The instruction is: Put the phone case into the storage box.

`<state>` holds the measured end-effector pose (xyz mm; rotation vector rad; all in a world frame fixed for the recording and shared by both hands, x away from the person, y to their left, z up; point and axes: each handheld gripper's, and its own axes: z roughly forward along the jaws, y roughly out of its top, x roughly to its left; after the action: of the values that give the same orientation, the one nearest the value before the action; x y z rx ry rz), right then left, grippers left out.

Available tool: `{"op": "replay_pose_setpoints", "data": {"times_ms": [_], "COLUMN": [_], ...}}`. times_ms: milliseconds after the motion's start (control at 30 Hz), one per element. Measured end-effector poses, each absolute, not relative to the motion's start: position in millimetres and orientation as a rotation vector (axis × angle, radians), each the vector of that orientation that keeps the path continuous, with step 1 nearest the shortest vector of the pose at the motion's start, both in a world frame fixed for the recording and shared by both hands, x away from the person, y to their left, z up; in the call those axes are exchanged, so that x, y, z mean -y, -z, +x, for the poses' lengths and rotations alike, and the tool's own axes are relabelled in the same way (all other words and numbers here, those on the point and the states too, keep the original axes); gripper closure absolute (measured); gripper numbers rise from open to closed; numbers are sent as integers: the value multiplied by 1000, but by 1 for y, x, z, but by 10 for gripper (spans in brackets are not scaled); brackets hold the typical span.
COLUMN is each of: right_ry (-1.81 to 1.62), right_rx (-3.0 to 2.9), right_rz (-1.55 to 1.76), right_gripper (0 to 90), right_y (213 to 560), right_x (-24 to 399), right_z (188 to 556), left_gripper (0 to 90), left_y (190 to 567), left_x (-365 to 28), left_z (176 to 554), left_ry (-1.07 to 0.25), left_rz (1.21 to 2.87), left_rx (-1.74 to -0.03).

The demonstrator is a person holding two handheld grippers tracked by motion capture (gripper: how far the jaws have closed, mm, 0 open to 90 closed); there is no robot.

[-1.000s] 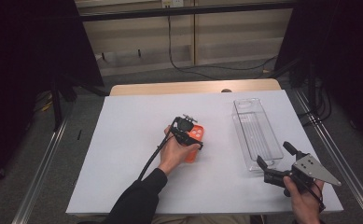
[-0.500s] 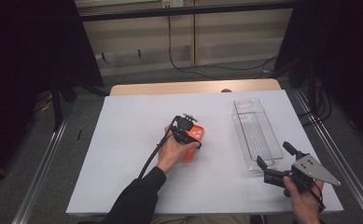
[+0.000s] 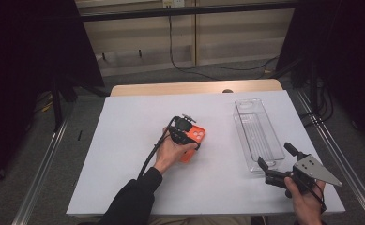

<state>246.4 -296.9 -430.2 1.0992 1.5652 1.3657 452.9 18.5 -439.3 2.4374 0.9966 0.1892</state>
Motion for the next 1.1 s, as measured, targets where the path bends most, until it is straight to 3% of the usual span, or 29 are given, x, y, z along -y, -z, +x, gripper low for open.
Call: {"op": "replay_pose_setpoints", "data": {"times_ms": [1100], "right_ry": [-1363], "right_rx": [-1560], "right_rz": [1101], "right_gripper": [0], "right_y": [430], "right_x": [297], "right_z": [246], "left_gripper": [141], "left_y": [423], "left_x": [-47], "left_z": [437], "left_ry": [-372], "left_rz": [2305], "left_rx": [-886]}}
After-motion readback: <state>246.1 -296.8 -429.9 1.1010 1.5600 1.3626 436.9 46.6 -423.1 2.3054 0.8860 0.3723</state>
